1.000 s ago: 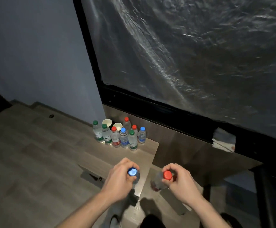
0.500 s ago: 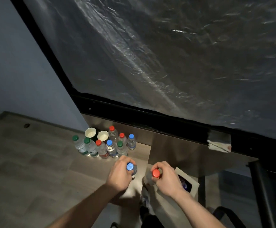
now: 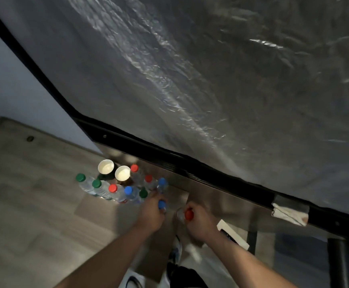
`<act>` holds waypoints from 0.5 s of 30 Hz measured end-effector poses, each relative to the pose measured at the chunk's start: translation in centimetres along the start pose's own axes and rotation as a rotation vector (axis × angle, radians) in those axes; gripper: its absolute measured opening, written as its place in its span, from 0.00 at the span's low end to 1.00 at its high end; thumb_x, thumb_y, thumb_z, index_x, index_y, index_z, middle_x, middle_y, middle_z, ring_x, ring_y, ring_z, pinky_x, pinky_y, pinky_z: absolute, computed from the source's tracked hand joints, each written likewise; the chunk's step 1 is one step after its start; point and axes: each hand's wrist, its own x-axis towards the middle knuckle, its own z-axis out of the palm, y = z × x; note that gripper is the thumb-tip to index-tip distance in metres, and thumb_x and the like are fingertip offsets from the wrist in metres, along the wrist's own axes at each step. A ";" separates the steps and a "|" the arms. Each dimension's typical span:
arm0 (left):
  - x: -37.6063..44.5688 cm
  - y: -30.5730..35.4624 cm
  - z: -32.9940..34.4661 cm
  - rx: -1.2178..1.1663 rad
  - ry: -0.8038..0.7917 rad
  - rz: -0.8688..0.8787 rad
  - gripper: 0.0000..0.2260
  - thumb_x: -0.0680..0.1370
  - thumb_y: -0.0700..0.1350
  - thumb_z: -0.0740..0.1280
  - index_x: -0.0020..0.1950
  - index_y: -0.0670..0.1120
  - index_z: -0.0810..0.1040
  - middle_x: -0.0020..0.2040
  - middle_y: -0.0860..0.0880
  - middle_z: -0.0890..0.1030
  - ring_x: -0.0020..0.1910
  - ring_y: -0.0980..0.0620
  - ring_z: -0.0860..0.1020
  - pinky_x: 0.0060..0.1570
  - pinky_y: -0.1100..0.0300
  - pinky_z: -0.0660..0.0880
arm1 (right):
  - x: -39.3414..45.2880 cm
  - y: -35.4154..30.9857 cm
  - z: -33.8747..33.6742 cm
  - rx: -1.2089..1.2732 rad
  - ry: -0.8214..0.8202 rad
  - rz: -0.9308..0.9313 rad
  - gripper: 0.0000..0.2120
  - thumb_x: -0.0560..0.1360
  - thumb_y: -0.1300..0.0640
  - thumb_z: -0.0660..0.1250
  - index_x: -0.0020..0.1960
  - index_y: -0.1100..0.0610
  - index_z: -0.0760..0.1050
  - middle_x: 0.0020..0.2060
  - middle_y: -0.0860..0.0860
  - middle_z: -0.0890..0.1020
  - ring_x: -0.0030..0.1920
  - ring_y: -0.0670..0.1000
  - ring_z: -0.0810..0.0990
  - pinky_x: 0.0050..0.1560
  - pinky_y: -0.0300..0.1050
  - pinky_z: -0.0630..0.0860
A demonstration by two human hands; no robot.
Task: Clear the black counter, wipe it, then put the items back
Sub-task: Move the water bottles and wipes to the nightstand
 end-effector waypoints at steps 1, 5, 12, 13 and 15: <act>0.6 -0.6 0.4 0.002 0.009 -0.010 0.12 0.67 0.37 0.72 0.48 0.49 0.81 0.54 0.49 0.79 0.52 0.48 0.80 0.51 0.56 0.76 | 0.7 -0.1 0.1 -0.011 -0.021 0.004 0.11 0.70 0.60 0.66 0.47 0.45 0.75 0.49 0.47 0.81 0.51 0.51 0.80 0.45 0.44 0.72; 3.2 -4.0 2.9 -0.003 0.049 -0.024 0.08 0.68 0.45 0.68 0.45 0.56 0.78 0.51 0.53 0.80 0.47 0.51 0.81 0.46 0.50 0.80 | 3.4 -0.1 0.6 -0.045 -0.059 0.005 0.11 0.71 0.60 0.69 0.50 0.47 0.79 0.48 0.44 0.80 0.51 0.52 0.82 0.52 0.46 0.78; 2.4 -1.7 1.3 -0.006 -0.001 -0.013 0.12 0.67 0.42 0.61 0.47 0.48 0.80 0.52 0.49 0.79 0.48 0.44 0.80 0.45 0.51 0.77 | 6.6 -0.6 1.9 -0.105 -0.078 -0.050 0.12 0.72 0.63 0.68 0.54 0.51 0.80 0.47 0.46 0.77 0.55 0.55 0.81 0.57 0.48 0.77; 2.4 -1.7 1.3 -0.017 0.000 0.003 0.13 0.68 0.44 0.60 0.48 0.47 0.81 0.53 0.49 0.80 0.49 0.46 0.80 0.47 0.51 0.77 | 7.0 -0.7 2.2 -0.105 -0.081 -0.046 0.12 0.72 0.63 0.68 0.54 0.52 0.79 0.50 0.49 0.80 0.56 0.55 0.81 0.58 0.48 0.77; 2.5 -1.7 1.3 -0.026 -0.004 0.046 0.17 0.71 0.49 0.59 0.54 0.48 0.82 0.57 0.48 0.80 0.54 0.48 0.79 0.53 0.51 0.78 | 7.7 -0.7 2.7 -0.105 -0.080 -0.046 0.11 0.73 0.61 0.68 0.55 0.52 0.78 0.55 0.51 0.81 0.57 0.55 0.81 0.59 0.47 0.77</act>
